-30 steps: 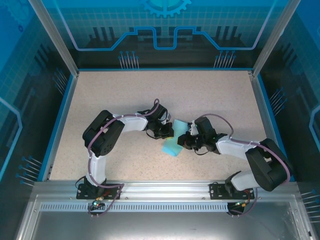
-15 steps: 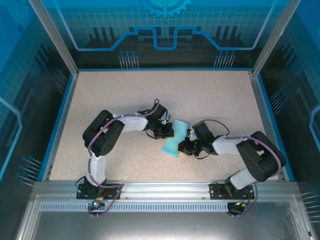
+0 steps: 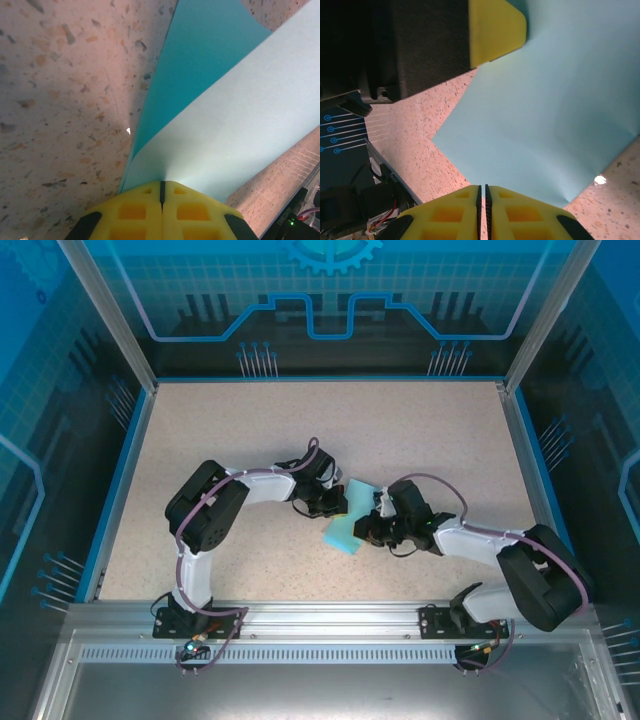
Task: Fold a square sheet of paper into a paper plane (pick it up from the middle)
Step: Fold the square sheet of paper in half at the center of the table.
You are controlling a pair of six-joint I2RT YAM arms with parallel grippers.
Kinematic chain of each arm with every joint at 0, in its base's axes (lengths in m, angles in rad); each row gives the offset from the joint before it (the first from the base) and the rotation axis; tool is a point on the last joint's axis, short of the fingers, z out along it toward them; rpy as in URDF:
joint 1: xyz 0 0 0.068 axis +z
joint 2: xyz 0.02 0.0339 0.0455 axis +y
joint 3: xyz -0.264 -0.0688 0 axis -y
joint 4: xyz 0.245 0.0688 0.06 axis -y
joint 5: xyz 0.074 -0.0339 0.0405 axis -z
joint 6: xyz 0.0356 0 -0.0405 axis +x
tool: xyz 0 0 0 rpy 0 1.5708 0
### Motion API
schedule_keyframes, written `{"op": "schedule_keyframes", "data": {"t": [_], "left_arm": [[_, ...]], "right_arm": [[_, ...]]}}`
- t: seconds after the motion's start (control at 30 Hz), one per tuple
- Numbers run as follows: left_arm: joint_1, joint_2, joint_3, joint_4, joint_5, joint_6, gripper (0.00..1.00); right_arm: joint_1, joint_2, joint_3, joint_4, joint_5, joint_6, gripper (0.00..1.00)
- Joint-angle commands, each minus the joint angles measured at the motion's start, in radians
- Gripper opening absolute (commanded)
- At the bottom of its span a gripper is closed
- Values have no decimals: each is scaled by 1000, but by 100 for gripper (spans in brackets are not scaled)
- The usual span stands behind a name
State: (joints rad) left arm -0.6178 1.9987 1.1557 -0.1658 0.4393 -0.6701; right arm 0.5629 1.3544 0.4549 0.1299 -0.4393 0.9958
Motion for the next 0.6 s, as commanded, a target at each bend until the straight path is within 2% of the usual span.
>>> {"op": "schedule_keyframes", "data": {"t": [0.0,0.17,0.3,0.57], "left_arm": [[-3,58,-39,-85,-65,27,0],[-3,61,-38,-82,-62,27,0],[-3,63,-38,-84,-65,30,0],[-3,63,-34,-86,-65,31,0]], "right_arm": [[27,31,-25,39,-26,23,13],[35,99,-36,54,-33,11,13],[38,130,-36,-33,17,-2,12],[58,60,-4,-71,25,-8,10]]}}
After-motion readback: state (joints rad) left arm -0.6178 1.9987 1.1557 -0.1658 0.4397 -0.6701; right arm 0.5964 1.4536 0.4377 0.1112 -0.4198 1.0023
